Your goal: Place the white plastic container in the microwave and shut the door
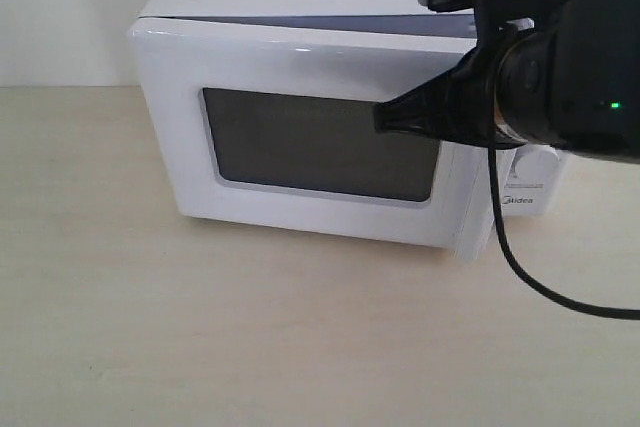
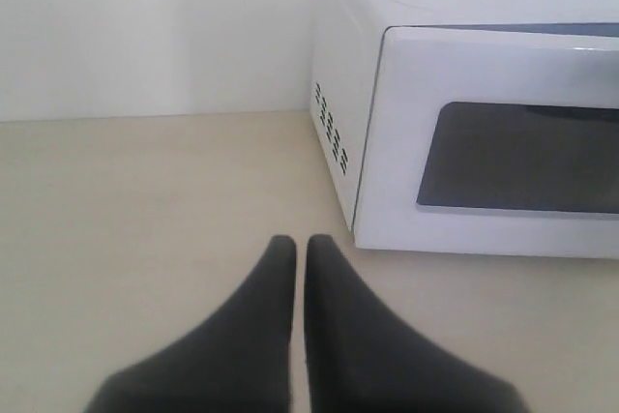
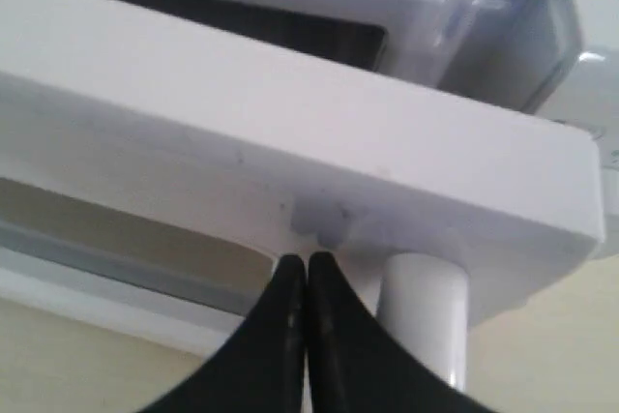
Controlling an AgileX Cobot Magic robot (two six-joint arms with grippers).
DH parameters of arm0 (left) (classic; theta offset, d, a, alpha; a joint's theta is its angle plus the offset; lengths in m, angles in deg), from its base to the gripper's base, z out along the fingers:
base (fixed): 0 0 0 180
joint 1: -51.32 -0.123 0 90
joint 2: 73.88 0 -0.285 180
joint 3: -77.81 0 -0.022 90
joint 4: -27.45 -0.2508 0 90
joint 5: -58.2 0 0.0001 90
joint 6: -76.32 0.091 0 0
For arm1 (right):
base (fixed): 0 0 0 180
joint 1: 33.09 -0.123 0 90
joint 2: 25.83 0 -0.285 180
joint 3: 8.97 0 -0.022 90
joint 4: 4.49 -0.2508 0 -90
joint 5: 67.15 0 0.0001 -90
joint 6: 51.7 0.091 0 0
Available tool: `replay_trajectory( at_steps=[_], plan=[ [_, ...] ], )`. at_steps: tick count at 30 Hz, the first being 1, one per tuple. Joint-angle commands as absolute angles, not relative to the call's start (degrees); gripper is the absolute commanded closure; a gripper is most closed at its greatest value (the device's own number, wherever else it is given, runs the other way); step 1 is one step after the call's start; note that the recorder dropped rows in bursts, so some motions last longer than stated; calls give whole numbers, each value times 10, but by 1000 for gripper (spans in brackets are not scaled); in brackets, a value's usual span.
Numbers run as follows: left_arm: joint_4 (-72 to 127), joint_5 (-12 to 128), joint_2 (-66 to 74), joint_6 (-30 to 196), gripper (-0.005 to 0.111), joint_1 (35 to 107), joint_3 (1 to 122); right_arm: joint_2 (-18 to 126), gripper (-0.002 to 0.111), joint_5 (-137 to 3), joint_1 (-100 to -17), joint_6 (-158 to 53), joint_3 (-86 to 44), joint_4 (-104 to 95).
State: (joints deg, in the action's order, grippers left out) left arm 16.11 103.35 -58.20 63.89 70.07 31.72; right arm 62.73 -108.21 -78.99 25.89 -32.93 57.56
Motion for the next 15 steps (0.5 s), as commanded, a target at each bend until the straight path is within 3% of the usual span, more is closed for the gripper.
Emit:
replay_trajectory(
  at_steps=[1, 15],
  plan=[
    [156, 1026, -584, 637, 102, 703, 315, 626, 109, -1097, -788, 326, -336, 656],
    [156, 1025, -584, 637, 102, 703, 315, 629, 109, -1094, -788, 370, -336, 707]
  ],
)
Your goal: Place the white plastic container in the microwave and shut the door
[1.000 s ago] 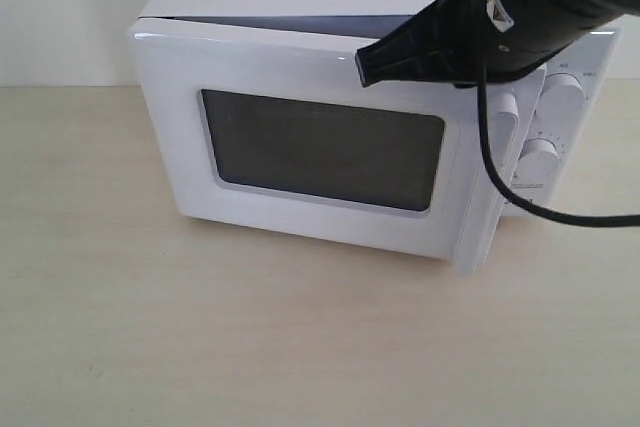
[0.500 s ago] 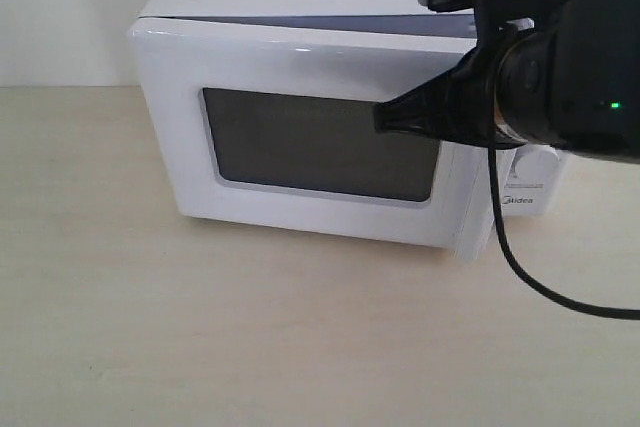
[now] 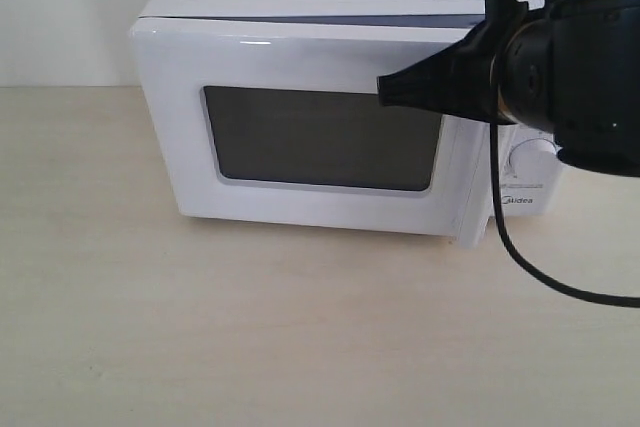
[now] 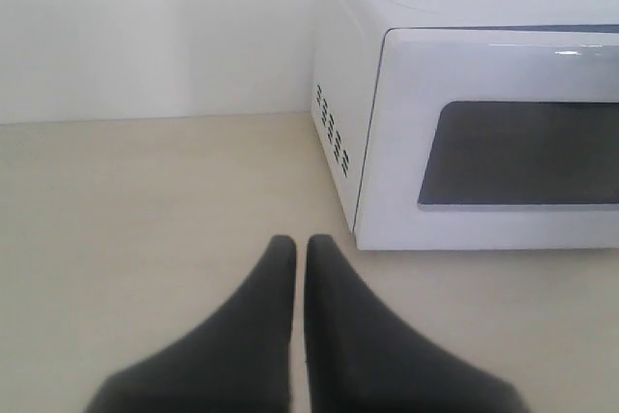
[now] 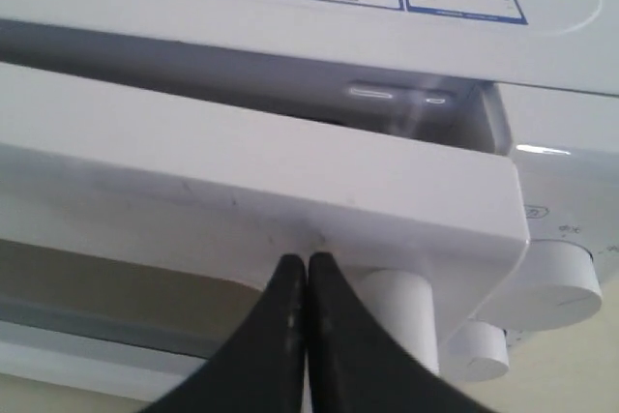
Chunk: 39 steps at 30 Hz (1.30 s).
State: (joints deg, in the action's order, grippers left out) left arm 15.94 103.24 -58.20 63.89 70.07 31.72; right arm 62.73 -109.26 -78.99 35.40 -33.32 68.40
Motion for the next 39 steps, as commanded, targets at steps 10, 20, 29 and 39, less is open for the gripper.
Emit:
replay_trajectory(
  at_steps=[10, 20, 29, 39],
  plan=[
    [154, 1026, -584, 637, 102, 703, 315, 683, 109, -1094, -787, 404, -336, 730],
    [129, 1026, -584, 630, 102, 703, 315, 685, 109, -1135, -787, 427, -336, 783],
    [129, 1026, -584, 630, 102, 703, 315, 685, 109, -1137, -787, 460, -336, 825],
    [128, 1026, -584, 630, 102, 703, 315, 685, 109, -1089, -740, 485, -336, 838]
  ],
)
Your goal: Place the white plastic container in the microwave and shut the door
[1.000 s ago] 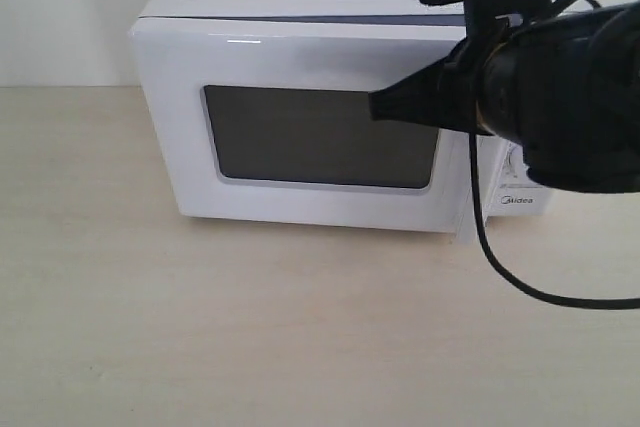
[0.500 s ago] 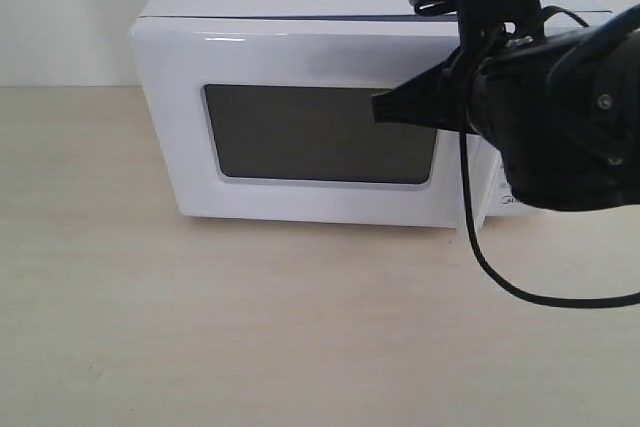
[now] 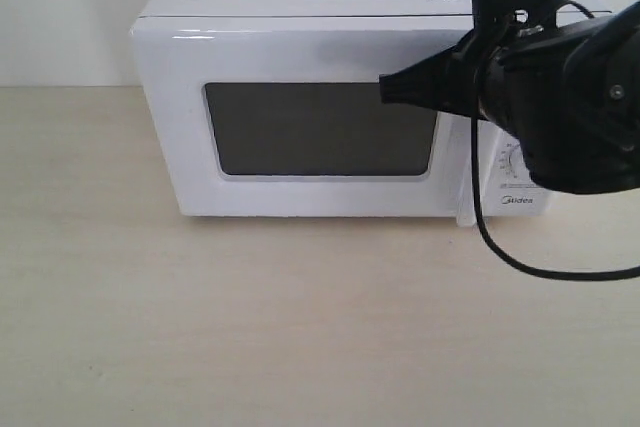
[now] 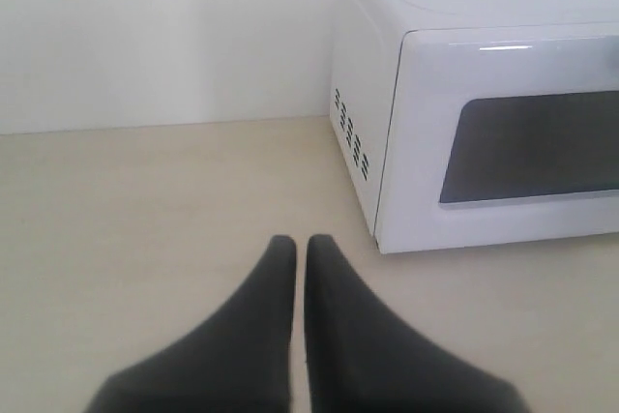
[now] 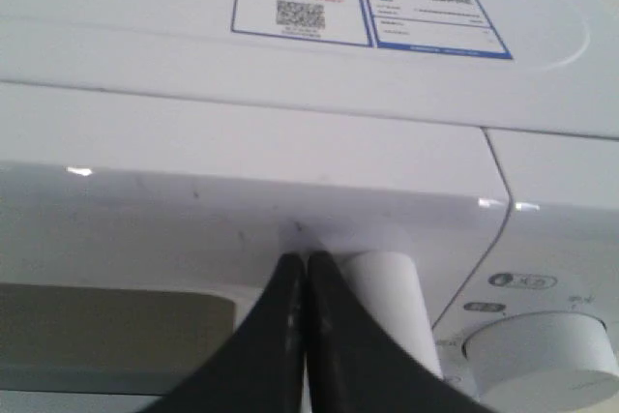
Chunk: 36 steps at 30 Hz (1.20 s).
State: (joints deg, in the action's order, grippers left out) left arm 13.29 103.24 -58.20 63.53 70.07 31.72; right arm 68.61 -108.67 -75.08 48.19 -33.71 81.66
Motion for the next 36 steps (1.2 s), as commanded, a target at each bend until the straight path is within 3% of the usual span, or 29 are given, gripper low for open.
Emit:
replay_trajectory(
  at_steps=[1, 6, 11, 16, 36],
  plan=[
    [127, 1026, -584, 630, 102, 703, 315, 685, 109, -1089, -740, 485, -336, 838],
    [125, 1026, -584, 630, 102, 703, 315, 679, 109, -1089, -757, 456, -336, 794],
    [99, 1015, -584, 630, 102, 703, 315, 658, 109, -1225, -891, 424, -336, 767],
    [100, 1015, -584, 630, 102, 703, 315, 657, 109, -1261, -985, 404, -336, 766],
    [101, 1015, -584, 630, 102, 703, 315, 657, 109, -1256, -999, 380, -336, 722]
  ],
)
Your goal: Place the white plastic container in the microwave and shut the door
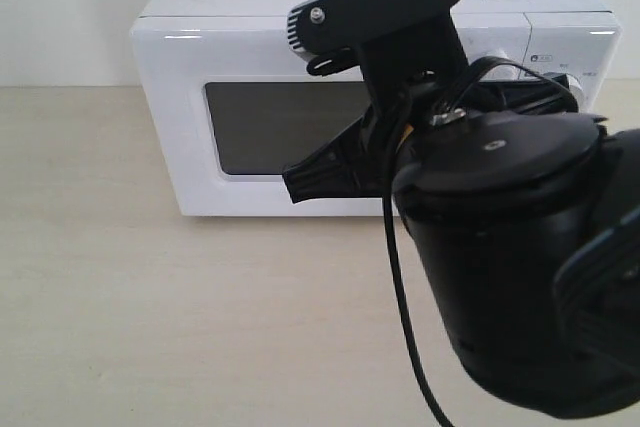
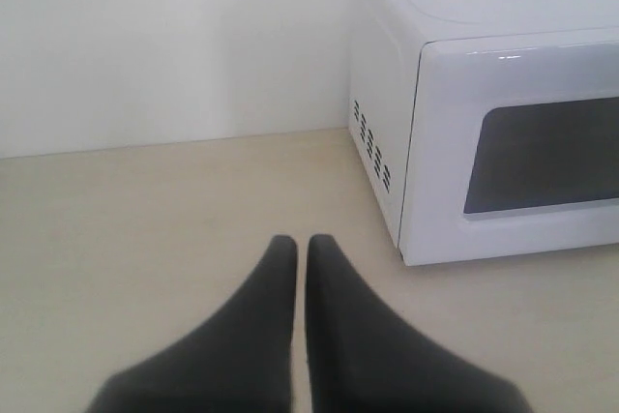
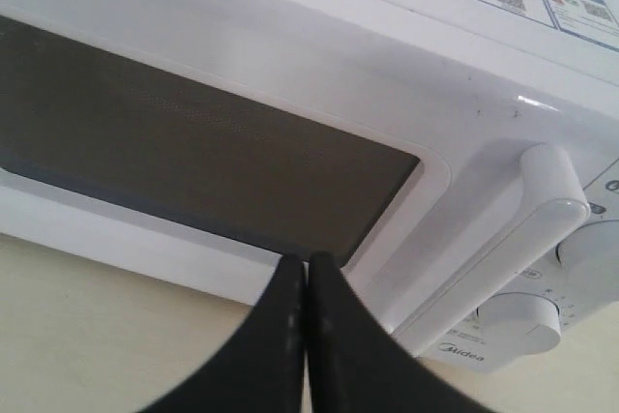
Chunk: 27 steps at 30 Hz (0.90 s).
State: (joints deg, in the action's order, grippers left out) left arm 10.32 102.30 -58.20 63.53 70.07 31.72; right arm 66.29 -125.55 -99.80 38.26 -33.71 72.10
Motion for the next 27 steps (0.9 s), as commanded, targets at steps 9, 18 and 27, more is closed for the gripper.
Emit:
replay_trajectory(
  at_steps=[9, 18, 27],
  plan=[
    [101, 1015, -584, 630, 102, 703, 315, 657, 109, -1256, -999, 380, -336, 722],
    [101, 1015, -584, 630, 102, 703, 315, 591, 109, -1298, -999, 375, -336, 725],
    [101, 1015, -584, 630, 102, 703, 315, 442, 109, -1237, -893, 363, -336, 700]
  ],
)
